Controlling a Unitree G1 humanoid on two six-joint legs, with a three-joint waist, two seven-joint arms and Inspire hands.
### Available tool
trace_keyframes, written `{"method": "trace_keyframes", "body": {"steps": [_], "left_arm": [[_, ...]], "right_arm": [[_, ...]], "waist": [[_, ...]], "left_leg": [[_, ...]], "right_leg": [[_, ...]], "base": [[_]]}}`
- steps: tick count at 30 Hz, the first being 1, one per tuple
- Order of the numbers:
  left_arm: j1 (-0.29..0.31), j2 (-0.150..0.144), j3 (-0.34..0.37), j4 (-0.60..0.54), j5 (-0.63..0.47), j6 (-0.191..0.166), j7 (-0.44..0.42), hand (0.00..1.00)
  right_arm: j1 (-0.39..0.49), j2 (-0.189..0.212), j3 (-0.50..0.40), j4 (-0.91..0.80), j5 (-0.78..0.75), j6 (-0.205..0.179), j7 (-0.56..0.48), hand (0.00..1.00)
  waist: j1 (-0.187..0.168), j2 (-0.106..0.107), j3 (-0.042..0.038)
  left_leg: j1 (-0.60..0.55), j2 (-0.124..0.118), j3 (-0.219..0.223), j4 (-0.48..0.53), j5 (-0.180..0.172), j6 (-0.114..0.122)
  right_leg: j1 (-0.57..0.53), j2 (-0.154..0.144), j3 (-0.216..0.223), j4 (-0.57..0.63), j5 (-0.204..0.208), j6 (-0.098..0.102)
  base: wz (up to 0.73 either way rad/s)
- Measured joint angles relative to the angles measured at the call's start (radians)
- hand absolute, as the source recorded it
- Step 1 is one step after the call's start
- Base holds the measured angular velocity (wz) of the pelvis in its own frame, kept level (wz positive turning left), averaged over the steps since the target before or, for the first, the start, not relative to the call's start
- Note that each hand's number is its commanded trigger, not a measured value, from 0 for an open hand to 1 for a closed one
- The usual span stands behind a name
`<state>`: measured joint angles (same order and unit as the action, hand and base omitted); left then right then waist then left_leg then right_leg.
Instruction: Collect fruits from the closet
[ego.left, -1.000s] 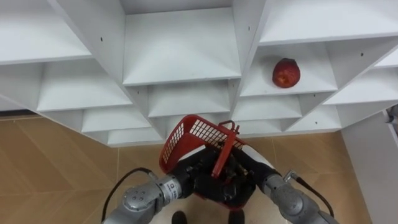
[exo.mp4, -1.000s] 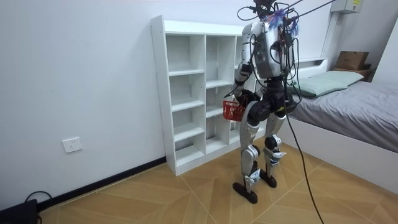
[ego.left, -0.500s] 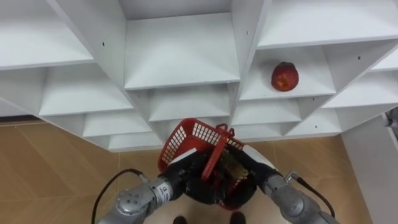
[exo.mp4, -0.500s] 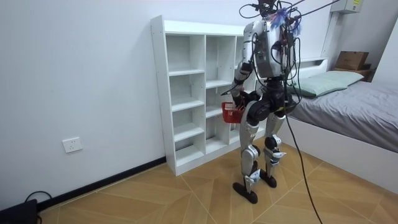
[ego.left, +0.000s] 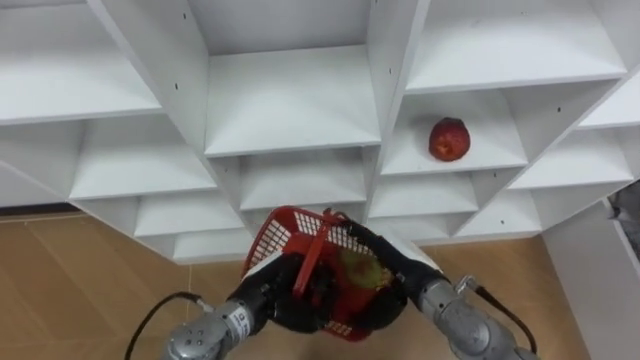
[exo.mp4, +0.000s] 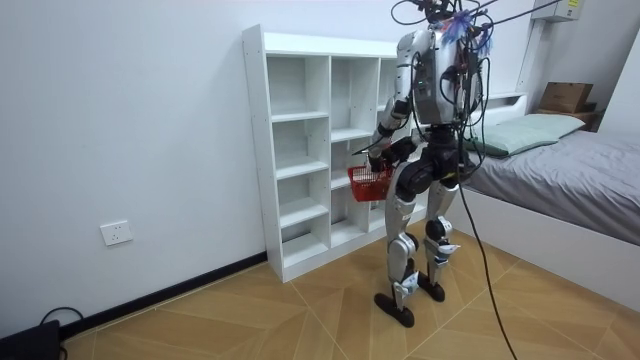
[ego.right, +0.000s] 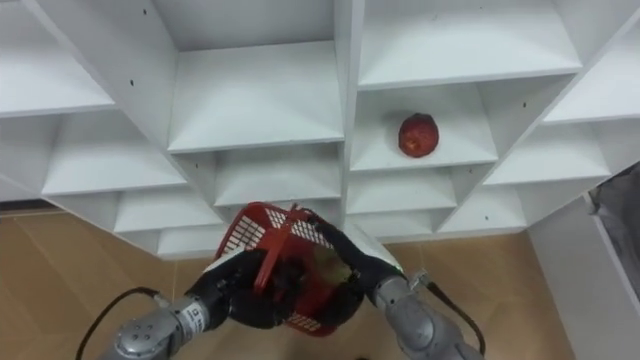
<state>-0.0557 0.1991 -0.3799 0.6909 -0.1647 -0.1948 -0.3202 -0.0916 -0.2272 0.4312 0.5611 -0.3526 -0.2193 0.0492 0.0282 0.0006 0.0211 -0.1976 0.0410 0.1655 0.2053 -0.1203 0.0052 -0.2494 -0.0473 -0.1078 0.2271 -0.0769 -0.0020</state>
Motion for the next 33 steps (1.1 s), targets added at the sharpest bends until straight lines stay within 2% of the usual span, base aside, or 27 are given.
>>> {"method": "trace_keyframes", "body": {"steps": [1, 2, 3, 6, 11, 15, 19, 25, 27, 33], "left_arm": [[0.006, 0.0, 0.006, 0.0, -0.001, 0.0, 0.001, 1.0], [0.018, 0.001, 0.018, 0.0, -0.002, 0.0, 0.002, 1.0], [0.031, 0.003, 0.028, 0.001, -0.002, 0.0, 0.009, 1.0], [0.056, 0.012, 0.034, 0.003, 0.0, 0.0, 0.028, 1.0], [0.078, 0.008, 0.078, 0.003, 0.002, 0.0, 0.034, 1.0], [0.097, 0.002, 0.108, 0.002, -0.001, 0.0, 0.035, 1.0], [0.101, 0.001, 0.107, -0.012, -0.001, 0.0, 0.035, 1.0], [0.107, -0.003, 0.103, -0.029, -0.005, 0.0, 0.034, 1.0], [0.109, -0.005, 0.102, -0.039, -0.032, 0.0, 0.035, 1.0], [0.114, -0.008, 0.102, -0.059, -0.068, 0.0, 0.057, 1.0]], "right_arm": [[0.005, -0.003, -0.008, -0.015, 0.0, 0.0, 0.0, 0.0], [0.02, -0.004, -0.031, -0.044, 0.002, 0.0, 0.0, 0.0], [0.027, -0.005, -0.048, -0.062, 0.004, 0.0, -0.002, 0.0], [0.038, -0.007, -0.072, -0.083, 0.034, 0.0, -0.003, 0.0], [0.073, -0.002, -0.136, -0.187, 0.037, -0.002, -0.01, 0.0], [0.079, 0.016, -0.183, -0.21, 0.052, -0.006, -0.066, 0.0], [0.082, 0.039, -0.19, -0.224, 0.102, -0.007, -0.13, 0.0], [0.096, 0.039, -0.192, -0.256, 0.11, -0.009, -0.208, 0.0], [0.104, 0.038, -0.192, -0.263, 0.113, -0.028, -0.249, 0.0], [0.118, 0.027, -0.192, -0.263, 0.166, -0.052, -0.331, 0.0]], "waist": [[-0.002, 0.0, -0.0013], [-0.003, -0.003, -0.008], [-0.006, -0.006, -0.0105], [-0.006, -0.012, -0.0148], [-0.009, -0.016, -0.014], [-0.026, -0.019, -0.0128], [-0.05, -0.019, -0.0125], [-0.063, -0.019, -0.0125], [-0.067, -0.019, -0.0126], [-0.075, -0.02, -0.0121]], "left_leg": [[0.003, 0.0, -0.002, 0.0, 0.0, 0.0], [0.007, 0.0, -0.001, 0.0, 0.0, 0.0], [0.011, 0.0, 0.001, 0.001, -0.001, -0.001], [0.02, 0.001, 0.0, 0.001, -0.003, -0.003], [0.028, 0.001, 0.005, -0.001, -0.003, -0.003], [0.056, 0.002, 0.018, -0.014, -0.005, -0.005], [0.06, 0.002, 0.021, -0.02, -0.006, -0.005], [0.068, 0.003, 0.027, -0.032, -0.008, -0.008], [0.072, 0.003, 0.03, -0.037, -0.008, -0.008], [0.078, 0.003, 0.035, -0.039, -0.008, -0.009]], "right_leg": [[0.005, 0.0, -0.001, -0.002, 0.0, 0.0], [0.009, 0.001, -0.001, -0.003, 0.0, 0.0], [0.014, 0.001, -0.001, -0.003, 0.0, 0.0], [0.022, 0.004, 0.005, -0.003, -0.001, 0.001], [0.026, 0.006, 0.015, -0.002, -0.002, 0.002], [0.044, 0.009, 0.024, -0.007, -0.002, 0.003], [0.044, 0.01, 0.027, -0.01, -0.003, 0.003], [0.043, 0.013, 0.035, -0.01, -0.008, 0.002], [0.043, 0.014, 0.038, -0.008, -0.011, 0.002], [0.045, 0.015, 0.043, -0.008, -0.013, 0.002]], "base": [[0.0], [0.0], [0.0], [0.0], [-0.03], [-0.09], [-0.02], [-0.04], [-0.03], [-0.02]]}}
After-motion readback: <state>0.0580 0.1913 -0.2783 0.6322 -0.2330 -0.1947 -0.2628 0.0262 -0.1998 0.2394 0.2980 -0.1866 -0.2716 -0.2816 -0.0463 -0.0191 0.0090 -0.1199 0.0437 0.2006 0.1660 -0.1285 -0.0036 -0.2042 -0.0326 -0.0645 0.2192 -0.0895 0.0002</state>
